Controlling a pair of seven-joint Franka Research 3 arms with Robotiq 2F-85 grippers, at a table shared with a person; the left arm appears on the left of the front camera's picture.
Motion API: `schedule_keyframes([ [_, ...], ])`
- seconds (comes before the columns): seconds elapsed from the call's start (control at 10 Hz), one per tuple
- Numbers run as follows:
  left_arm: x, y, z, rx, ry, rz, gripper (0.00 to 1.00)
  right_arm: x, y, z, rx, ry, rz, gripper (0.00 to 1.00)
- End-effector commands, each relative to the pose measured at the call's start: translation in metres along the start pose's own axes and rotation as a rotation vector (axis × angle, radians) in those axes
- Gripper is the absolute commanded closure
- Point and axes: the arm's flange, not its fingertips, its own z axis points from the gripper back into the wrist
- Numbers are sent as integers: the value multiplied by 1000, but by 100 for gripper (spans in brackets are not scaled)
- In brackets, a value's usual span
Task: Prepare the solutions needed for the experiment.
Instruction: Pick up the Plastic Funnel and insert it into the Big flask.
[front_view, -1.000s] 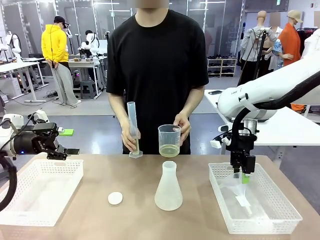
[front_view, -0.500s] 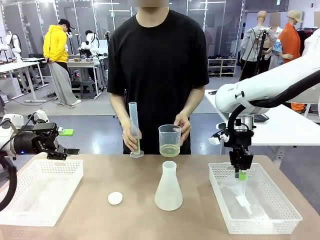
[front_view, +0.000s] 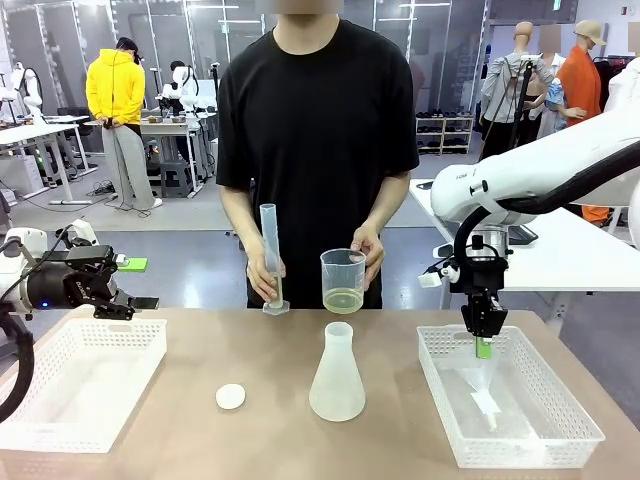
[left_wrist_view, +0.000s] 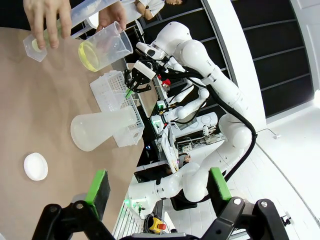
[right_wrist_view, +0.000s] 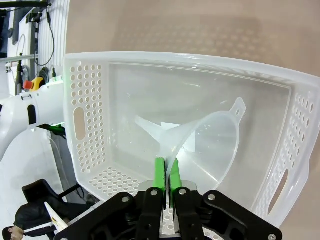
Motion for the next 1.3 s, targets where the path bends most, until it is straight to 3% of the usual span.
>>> schedule_keyframes([
  [0.0, 0, 0, 1, -1, -4, -20, 0, 1, -9, -1, 3, -5, -2, 100],
  [0.3, 0, 0, 1, -1, -4, -20, 0, 10, 17, 18, 5, -4, -79, 100],
  [0.5, 0, 0, 1, -1, -4, -20, 0, 21, 54, 49, -83, 9, -135, 100],
  [0.9, 0, 0, 1, -1, -4, -20, 0, 43, 125, 94, -339, 67, -208, 100],
  [1.2, 0, 0, 1, -1, -4, -20, 0, 59, 178, 106, -615, 96, -265, 100],
])
